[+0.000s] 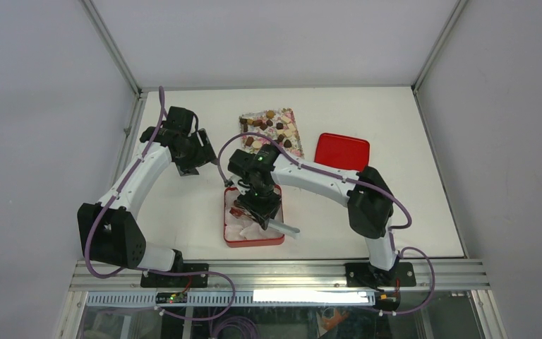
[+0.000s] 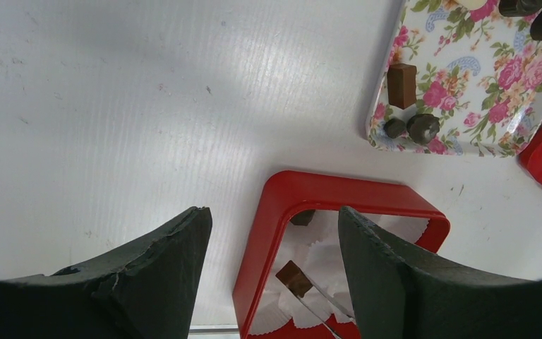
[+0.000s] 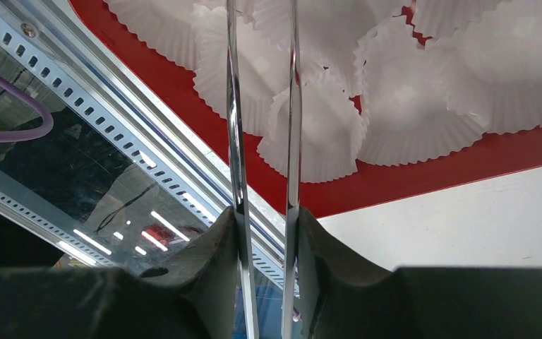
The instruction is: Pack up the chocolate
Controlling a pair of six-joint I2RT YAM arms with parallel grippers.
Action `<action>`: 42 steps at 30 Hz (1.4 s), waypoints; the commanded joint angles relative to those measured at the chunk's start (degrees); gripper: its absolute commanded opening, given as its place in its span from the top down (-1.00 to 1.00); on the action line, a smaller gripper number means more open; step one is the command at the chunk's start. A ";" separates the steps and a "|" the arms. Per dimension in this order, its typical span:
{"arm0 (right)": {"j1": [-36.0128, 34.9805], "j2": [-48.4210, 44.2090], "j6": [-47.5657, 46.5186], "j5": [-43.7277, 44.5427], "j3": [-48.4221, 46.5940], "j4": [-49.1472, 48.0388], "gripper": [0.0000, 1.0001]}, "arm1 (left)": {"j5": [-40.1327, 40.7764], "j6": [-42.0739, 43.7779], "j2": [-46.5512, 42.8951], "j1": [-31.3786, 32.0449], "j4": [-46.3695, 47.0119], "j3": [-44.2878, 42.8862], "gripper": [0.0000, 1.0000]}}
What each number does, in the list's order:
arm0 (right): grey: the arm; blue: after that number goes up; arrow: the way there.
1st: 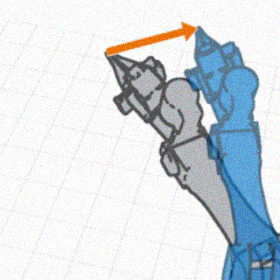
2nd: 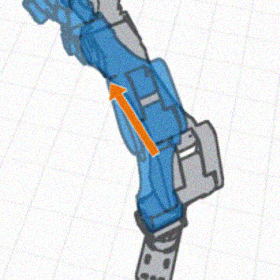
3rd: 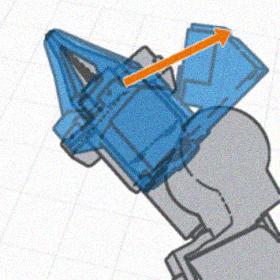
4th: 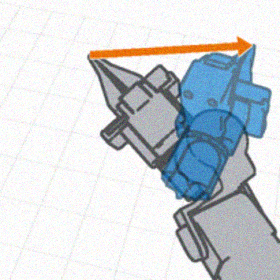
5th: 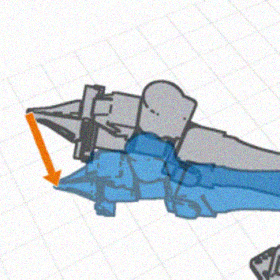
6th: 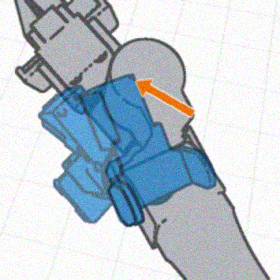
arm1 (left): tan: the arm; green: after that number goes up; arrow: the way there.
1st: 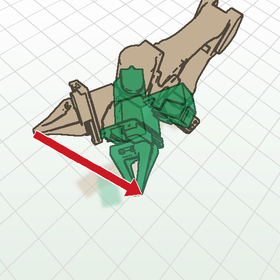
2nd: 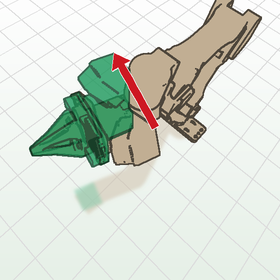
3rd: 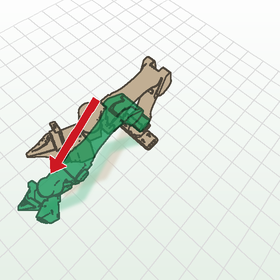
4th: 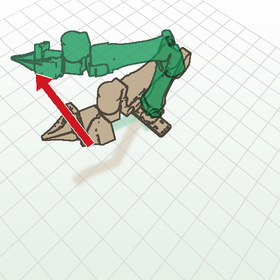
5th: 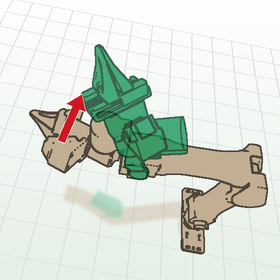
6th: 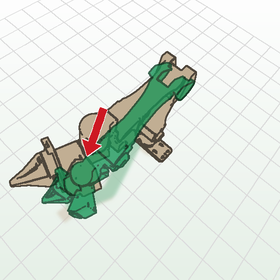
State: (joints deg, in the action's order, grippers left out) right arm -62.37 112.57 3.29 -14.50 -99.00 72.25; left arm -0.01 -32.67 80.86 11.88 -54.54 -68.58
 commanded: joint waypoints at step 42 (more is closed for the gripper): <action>17.50 -0.09 0.13 11.31 -13.23 6.29 0.23 | 1.10 -0.55 -3.09 -0.72 1.63 0.26 -0.38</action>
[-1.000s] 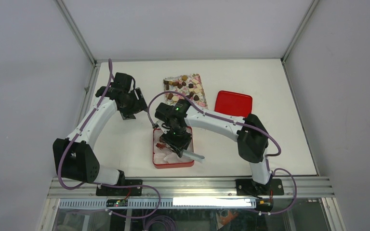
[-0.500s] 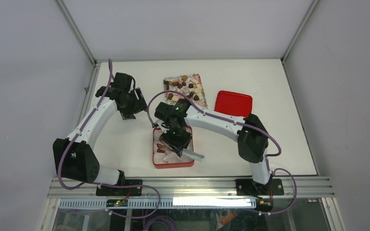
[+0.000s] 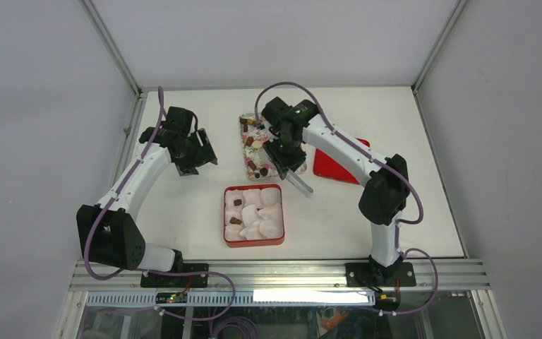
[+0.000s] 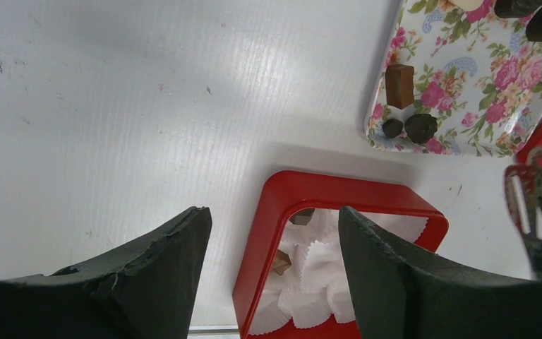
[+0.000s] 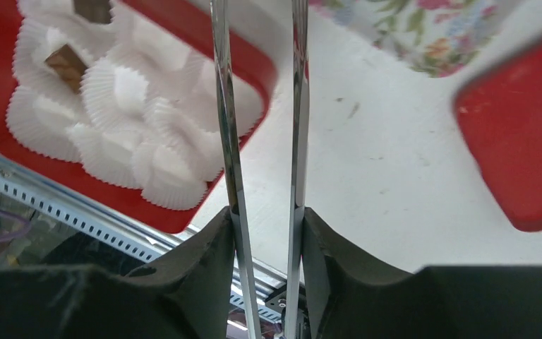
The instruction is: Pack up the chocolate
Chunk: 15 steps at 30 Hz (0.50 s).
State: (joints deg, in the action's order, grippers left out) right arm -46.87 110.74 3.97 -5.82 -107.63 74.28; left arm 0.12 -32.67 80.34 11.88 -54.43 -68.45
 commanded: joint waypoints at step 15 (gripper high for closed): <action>4.20 13.05 -5.95 -0.60 -13.08 10.51 0.10 | 0.82 -0.91 -2.55 -0.72 1.70 0.62 -0.38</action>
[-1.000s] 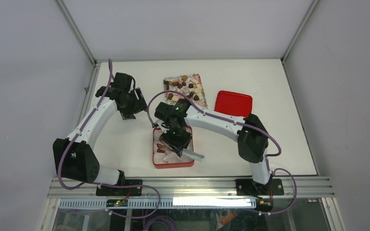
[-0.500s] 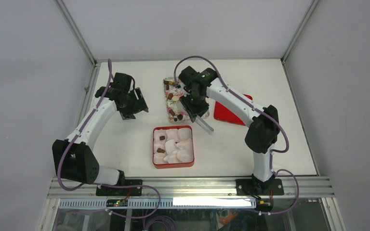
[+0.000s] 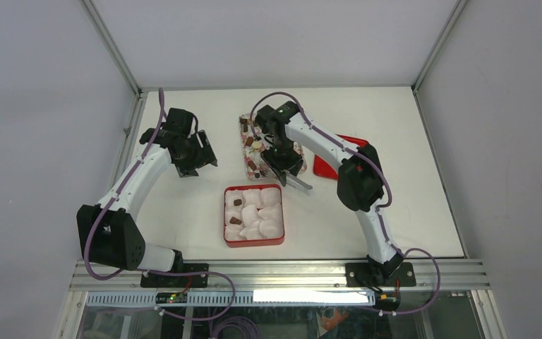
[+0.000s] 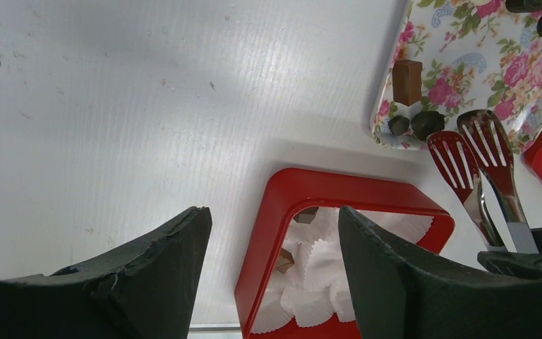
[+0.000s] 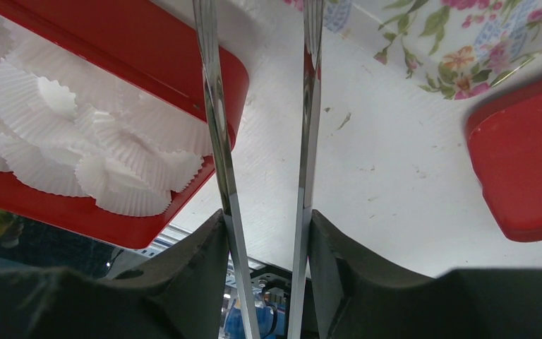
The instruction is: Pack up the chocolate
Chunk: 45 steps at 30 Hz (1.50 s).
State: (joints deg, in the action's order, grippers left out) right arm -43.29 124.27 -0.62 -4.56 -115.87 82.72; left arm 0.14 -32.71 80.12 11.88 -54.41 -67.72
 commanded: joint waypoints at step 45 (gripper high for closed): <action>2.46 3.92 -0.34 -0.11 -3.69 1.49 0.09 | 0.50 -1.04 -2.20 -0.72 2.03 0.43 -0.38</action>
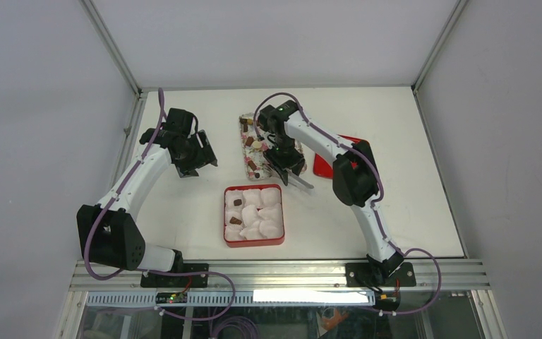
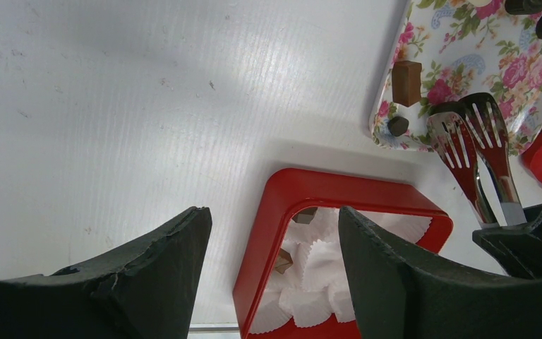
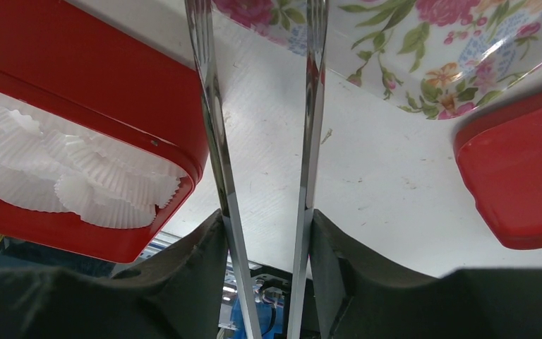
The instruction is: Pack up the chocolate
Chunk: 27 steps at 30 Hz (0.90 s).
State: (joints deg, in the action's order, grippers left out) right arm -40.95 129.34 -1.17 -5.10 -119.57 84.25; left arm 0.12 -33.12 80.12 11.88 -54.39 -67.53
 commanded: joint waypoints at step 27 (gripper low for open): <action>-18.66 -26.44 3.97 -9.22 16.75 -8.47 0.76 | 3.60 0.38 -2.39 -1.52 2.01 -1.38 -0.38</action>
State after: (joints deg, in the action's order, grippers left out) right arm -51.75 105.49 1.89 -7.84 -108.99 79.37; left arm 1.72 -33.39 80.07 11.51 -54.02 -67.22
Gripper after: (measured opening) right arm 0.362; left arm 0.691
